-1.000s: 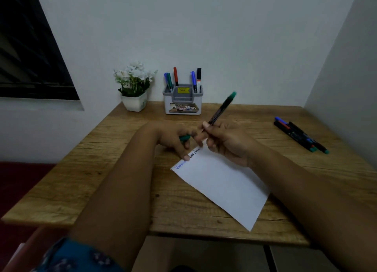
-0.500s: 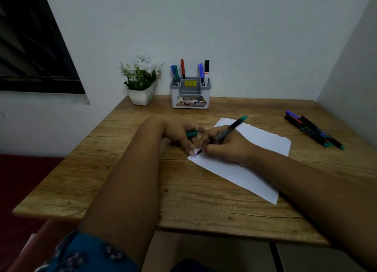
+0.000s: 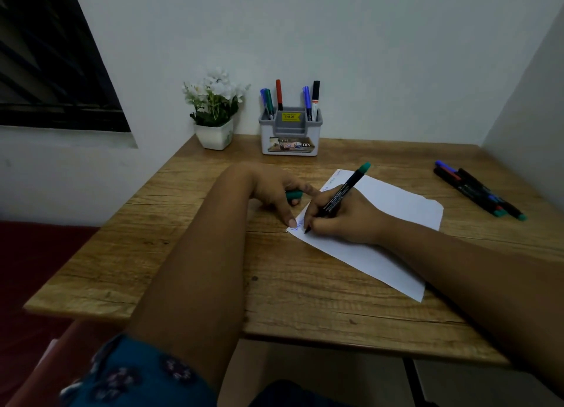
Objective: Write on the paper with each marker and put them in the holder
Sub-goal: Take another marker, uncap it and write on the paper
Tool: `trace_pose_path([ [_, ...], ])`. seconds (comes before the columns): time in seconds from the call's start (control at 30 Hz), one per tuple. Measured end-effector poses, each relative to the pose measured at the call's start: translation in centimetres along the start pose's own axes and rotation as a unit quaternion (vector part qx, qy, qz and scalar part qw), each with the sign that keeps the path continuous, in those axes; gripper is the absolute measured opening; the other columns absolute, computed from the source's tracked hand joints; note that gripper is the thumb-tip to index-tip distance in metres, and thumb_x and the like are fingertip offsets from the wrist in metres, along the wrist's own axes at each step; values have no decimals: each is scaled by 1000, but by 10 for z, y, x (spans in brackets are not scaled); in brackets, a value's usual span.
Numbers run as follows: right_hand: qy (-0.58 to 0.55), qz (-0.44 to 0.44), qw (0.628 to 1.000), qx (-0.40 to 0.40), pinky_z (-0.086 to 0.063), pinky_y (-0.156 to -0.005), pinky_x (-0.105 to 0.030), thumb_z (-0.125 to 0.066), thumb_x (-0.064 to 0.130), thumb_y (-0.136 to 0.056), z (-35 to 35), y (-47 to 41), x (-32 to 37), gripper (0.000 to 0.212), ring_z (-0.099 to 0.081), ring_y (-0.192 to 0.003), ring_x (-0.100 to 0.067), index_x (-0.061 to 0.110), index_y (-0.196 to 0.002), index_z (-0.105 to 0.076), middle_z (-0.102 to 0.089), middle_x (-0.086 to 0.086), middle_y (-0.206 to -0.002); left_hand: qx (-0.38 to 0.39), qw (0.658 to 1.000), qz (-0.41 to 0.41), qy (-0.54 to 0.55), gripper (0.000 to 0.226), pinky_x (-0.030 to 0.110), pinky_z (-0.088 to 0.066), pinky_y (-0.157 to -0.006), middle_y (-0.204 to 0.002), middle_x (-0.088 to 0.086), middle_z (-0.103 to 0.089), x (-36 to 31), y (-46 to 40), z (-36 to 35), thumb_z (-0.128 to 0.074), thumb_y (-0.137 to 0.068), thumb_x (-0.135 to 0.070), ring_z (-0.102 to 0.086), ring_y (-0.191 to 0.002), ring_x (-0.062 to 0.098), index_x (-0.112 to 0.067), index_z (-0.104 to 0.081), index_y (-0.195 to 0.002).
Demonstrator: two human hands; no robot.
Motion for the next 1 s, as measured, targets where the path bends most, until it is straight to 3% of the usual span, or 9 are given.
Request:
trace_pose_path([
  [0.13, -22, -13, 999, -21, -52, -82, -20, -70, 8, -83, -1, 0, -2, 8, -68, -86, -9, 14, -81, -76, -75, 1, -85, 8, 1000, -4, 9, 74, 33, -39, -81, -87, -12, -51, 0, -1, 0, -84, -66, -36, -49, -87, 9, -54, -44, -126],
  [0.27, -6, -12, 1000, -5, -54, -82, -29, -70, 5, -81, -1, -1, -1, 8, -68, -87, -17, 10, -80, -75, -75, -4, -84, 11, 1000, -4, 23, 75, 33, -39, -81, -89, -4, -50, 2, -2, 0, -84, -69, -29, -49, -88, 14, -52, -44, -128],
  [0.4, -50, -29, 998, -33, -53, -82, -29, -69, 5, -83, 1, -1, -6, 10, -68, -88, -16, 12, -82, -76, -76, -2, -87, 9, 1000, 1, 11, 74, 37, -41, -87, -92, -11, -50, 2, -2, 1, -83, -70, -29, -49, -93, 13, -55, -44, -127],
  [0.63, -16, -11, 1000, 7, -54, -83, -26, -70, 4, -82, -1, 0, 0, 9, -68, -88, -16, 11, -82, -76, -75, -4, -86, 12, 1000, 7, 11, 80, 31, -38, -80, -91, -11, -48, 0, -3, 2, -82, -73, -25, -46, -87, 8, -45, -40, -138],
  [0.77, -74, -44, 996, -37, -53, -78, -30, -69, 0, -82, 5, -2, -6, 13, -66, -79, -16, 10, -80, -76, -74, -6, -81, 12, 1000, 12, 5, 78, 35, -41, -93, -96, -13, -49, 0, -2, 2, -82, -72, -26, -48, -100, 13, -49, -42, -135],
  [1.0, -26, -26, 999, -10, -53, -79, -23, -70, 4, -81, 4, -1, -6, 13, -68, -84, -15, 16, -79, -75, -75, -2, -83, 7, 1000, 11, 3, 81, 27, -37, -74, -88, -12, -47, -4, 1, 2, -80, -75, -22, -46, -82, 5, -44, -37, -140],
])
Point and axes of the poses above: each hand's wrist, its own y-axis away from the middle knuckle, its own z-axis out of the back of the hand, x = y × z, the point moved 1 cm from there along -y, towards the middle knuckle
